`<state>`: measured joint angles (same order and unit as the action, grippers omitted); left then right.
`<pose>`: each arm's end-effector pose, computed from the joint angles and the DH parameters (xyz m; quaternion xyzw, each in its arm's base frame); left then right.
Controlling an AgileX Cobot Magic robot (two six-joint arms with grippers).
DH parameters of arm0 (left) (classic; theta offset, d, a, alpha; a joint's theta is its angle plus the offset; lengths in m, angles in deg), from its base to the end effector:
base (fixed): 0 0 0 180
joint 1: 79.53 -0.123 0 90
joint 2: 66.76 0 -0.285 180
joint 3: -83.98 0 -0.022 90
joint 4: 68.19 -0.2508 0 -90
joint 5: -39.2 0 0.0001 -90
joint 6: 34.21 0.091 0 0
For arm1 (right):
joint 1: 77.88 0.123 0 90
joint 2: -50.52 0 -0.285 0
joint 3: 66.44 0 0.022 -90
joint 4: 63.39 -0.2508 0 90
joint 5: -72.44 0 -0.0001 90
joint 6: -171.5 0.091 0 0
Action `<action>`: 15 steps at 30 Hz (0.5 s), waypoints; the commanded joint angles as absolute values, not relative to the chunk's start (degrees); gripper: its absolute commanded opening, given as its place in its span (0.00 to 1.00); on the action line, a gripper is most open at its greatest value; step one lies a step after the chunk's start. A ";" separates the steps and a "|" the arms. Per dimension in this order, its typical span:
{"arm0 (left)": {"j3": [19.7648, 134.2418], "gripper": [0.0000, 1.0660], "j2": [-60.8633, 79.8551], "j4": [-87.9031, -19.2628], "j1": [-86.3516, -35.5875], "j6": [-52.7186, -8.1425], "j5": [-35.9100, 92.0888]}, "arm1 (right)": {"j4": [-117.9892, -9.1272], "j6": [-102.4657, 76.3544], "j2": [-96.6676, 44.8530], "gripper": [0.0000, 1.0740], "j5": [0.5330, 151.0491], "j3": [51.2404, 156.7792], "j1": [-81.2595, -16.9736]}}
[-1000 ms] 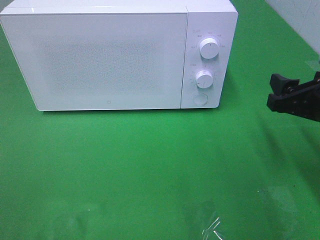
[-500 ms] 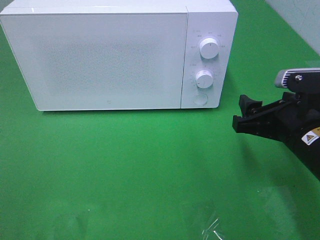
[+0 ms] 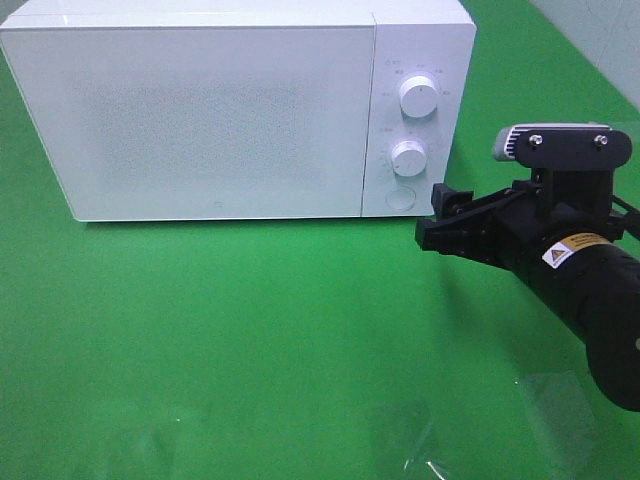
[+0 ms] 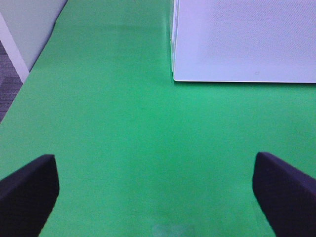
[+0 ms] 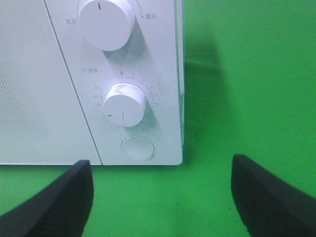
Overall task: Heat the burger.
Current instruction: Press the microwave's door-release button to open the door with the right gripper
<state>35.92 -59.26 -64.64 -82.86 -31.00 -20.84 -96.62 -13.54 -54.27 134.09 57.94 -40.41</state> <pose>-0.0059 -0.0052 0.2809 0.0003 0.8458 -0.0005 0.5335 0.2292 0.1204 0.1513 -0.0149 0.7746 0.0757 0.6277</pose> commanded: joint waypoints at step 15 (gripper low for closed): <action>35.64 0.94 -60.40 -64.24 -82.97 -31.18 -20.38 | -96.56 48.22 -54.21 0.11 133.75 59.09 -40.06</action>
<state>35.92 -59.26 -64.64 -82.86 -31.00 -20.84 -97.02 45.07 -54.33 133.86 58.57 -40.41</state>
